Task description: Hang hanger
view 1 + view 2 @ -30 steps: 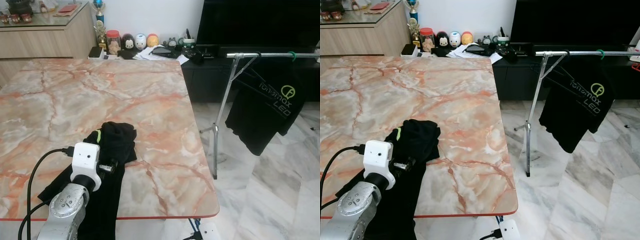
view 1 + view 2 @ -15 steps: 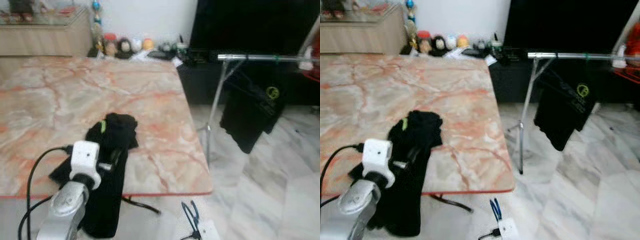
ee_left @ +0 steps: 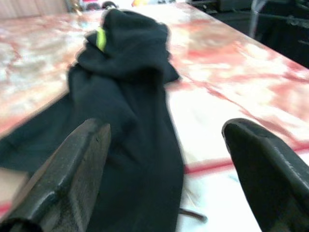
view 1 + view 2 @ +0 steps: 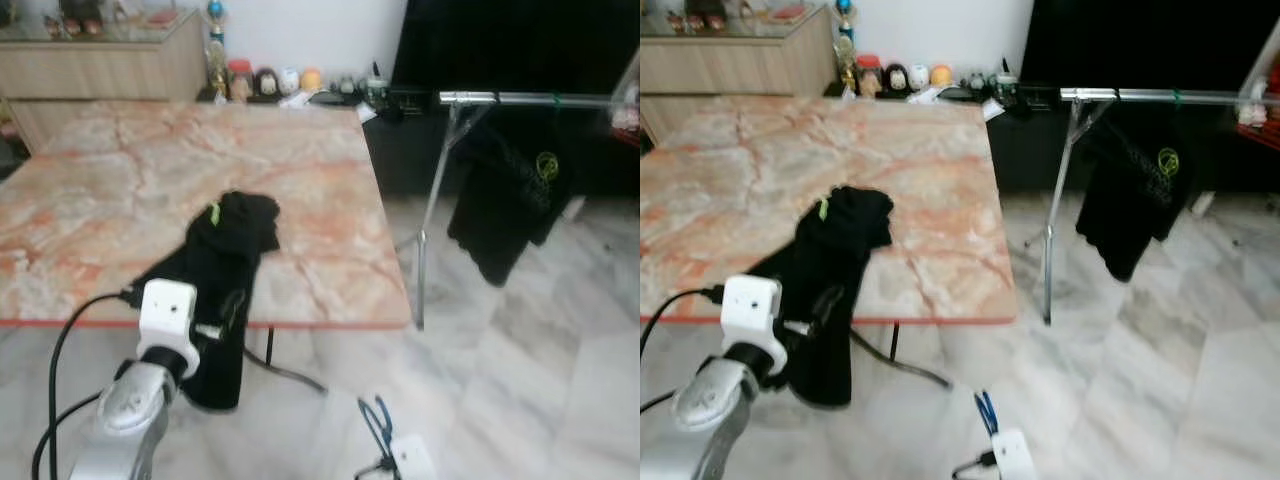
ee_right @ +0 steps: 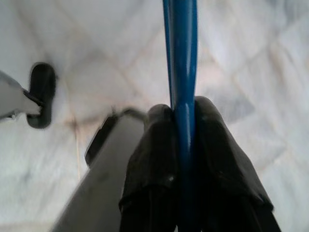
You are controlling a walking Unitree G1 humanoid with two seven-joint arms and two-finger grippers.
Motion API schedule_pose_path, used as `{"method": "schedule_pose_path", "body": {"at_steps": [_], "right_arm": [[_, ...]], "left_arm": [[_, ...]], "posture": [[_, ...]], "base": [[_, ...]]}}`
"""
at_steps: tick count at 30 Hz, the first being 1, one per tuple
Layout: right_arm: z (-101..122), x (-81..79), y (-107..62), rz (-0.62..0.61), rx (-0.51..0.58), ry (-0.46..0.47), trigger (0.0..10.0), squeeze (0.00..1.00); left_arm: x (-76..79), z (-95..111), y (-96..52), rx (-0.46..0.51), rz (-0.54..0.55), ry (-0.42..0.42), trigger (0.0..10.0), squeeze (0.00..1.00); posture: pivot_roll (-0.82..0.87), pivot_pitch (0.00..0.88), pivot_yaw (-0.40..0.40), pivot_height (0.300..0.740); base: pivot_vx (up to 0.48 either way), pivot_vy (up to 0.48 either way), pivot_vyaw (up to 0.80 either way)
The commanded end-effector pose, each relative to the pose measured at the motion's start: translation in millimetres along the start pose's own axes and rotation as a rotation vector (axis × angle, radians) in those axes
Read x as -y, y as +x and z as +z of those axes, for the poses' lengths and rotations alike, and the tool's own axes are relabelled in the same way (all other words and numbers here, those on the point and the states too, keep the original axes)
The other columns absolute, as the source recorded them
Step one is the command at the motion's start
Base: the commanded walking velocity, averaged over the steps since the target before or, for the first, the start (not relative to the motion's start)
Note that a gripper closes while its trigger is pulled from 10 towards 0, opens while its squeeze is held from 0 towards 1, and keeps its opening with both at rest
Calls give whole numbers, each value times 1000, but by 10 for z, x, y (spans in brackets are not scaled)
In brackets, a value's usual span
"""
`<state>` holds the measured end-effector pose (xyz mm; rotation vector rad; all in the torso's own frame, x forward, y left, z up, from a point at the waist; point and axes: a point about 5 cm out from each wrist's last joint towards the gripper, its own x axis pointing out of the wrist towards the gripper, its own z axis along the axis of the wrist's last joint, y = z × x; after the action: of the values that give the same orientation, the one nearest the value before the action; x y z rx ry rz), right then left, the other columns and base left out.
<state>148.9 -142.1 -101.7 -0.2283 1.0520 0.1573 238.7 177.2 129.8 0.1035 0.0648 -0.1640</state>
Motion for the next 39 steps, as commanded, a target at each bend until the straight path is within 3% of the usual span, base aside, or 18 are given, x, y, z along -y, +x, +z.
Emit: {"method": "schedule_pose_path", "body": {"at_steps": [1,7,10,12,18,19,20,21,24,25,29,32,36,38,39], "right_arm": [[-14,-156,-6,49,-10,21,10000,0],[-14,-156,-6,49,-10,19,10000,0],[-13,-155,-6,48,-9,19,10000,0],[-11,-158,-6,49,-9,21,10000,0],[-11,-161,-6,48,-9,24,10000,0],[-9,-160,-6,48,-9,23,10000,0],[-9,-160,-6,48,-9,23,10000,0],[-7,-161,-5,48,-8,21,10000,0],[-5,-156,-5,47,-8,20,10000,0],[-5,-156,-5,47,-8,20,10000,0],[-7,-154,-5,39,-7,30,10000,0],[-10,-152,-6,35,-8,31,10000,0],[-14,-153,-7,24,-8,34,10000,0],[-27,-154,-10,2,-8,77,10000,0],[-46,-156,-15,-20,-12,142,10000,0]], "left_arm": [[-45,23,3,6,11,18,10000,0],[-78,-28,-20,-18,25,30,10000,0],[-138,-148,-47,-64,58,40,10000,0],[-267,-403,-97,-190,115,103,10000,0],[-524,-898,-268,-393,201,136,10000,0],[-593,-1100,-326,-466,218,125,10000,0],[-593,-1100,-326,-466,218,125,10000,0],[-646,-1316,-399,-551,227,136,10000,0],[-585,-1654,-491,-689,173,147,10000,0],[-585,-1654,-491,-689,173,147,10000,0],[-480,-1971,-629,-833,168,97,10000,0],[-354,-2086,-679,-893,121,82,10000,0],[-324,-2164,-705,-932,135,63,10000,0],[-323,-2172,-700,-940,133,63,10000,0],[-322,-2172,-683,-938,132,62,10000,0]], "posture": [[46,0,-39,740],[46,0,-39,740],[48,0,-41,740],[45,0,-40,740],[45,0,-39,740],[48,0,-43,740],[48,0,-43,740],[47,0,-43,740],[48,0,-47,740],[48,0,-47,740],[31,0,-45,740],[22,0,-46,740],[14,0,-44,740],[7,0,-39,740],[7,0,-39,740]], "base": [[-296,0,0],[-294,0,0],[-251,0,0],[0,0,0],[0,0,0],[0,0,0],[0,0,0],[0,0,0],[0,0,0],[0,0,0],[0,0,0],[0,0,0],[0,0,0],[0,0,0],[0,0,0]]}}
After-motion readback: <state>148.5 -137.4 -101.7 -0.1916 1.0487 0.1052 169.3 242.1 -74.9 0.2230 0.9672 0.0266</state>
